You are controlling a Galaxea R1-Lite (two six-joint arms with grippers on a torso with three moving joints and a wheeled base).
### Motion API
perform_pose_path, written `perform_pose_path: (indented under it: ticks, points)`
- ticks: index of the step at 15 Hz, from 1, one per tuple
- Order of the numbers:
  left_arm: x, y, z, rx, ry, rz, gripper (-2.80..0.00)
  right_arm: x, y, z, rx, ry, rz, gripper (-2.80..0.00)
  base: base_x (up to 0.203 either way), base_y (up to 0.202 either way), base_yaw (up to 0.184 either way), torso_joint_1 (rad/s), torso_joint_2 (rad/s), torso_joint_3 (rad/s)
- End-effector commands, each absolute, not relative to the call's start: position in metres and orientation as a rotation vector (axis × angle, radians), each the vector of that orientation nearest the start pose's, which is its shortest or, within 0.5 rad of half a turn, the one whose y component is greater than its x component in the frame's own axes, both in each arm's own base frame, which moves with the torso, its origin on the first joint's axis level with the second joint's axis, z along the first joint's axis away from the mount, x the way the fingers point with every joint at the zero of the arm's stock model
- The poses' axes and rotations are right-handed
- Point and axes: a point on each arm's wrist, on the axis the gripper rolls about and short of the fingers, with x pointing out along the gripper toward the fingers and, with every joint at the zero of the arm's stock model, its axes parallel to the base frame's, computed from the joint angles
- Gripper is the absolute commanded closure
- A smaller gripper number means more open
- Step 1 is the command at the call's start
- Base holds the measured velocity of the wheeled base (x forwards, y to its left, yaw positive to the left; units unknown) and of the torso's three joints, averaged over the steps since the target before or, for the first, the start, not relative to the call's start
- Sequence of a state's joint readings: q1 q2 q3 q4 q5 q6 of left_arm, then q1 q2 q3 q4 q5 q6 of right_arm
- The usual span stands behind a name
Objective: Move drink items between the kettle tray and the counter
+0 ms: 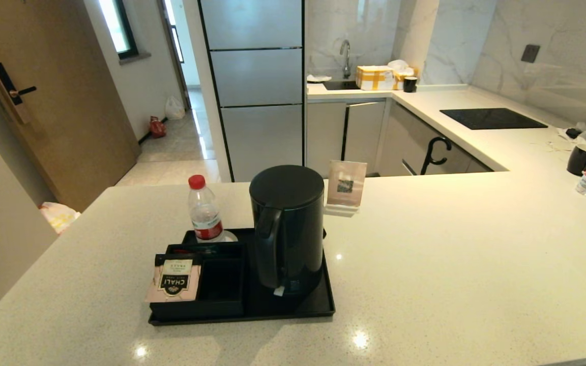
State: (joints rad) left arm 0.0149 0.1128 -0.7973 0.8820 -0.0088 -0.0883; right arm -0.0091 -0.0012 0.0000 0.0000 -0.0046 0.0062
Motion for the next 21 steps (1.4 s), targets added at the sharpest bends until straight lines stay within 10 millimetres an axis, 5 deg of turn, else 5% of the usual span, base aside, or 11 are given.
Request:
perform_pose_path:
  ticks: [1,4,8,12,21]
  points:
    - [-0.103,-0.002,0.161,-0.084,0.119,-0.007,0.00,-0.023,0.000,0.076,0.006,0.000,-0.014,0.00,0.000,0.000,0.000,0.000,0.00,0.000]
    - [-0.068,-0.002,0.146,-0.059,-0.045,-0.030,0.00,-0.023,0.000,0.075,0.006,0.000,-0.015,0.00,0.000,0.000,0.000,0.000,0.00,0.000]
    - [-0.028,-0.001,0.092,0.055,-0.052,-0.037,0.00,-0.023,0.000,0.075,0.006,0.000,-0.014,0.00,0.000,0.000,0.000,0.000,0.00,0.000]
    - [-0.023,-0.001,0.076,0.089,0.001,-0.035,0.00,-0.023,0.000,0.076,0.006,-0.002,-0.014,0.00,0.000,0.000,0.000,0.000,0.00,0.000]
    - [-0.023,-0.001,0.075,0.087,0.000,-0.035,0.00,-0.023,0.000,0.075,0.006,0.000,-0.014,0.00,0.000,0.000,0.000,0.000,0.00,0.000]
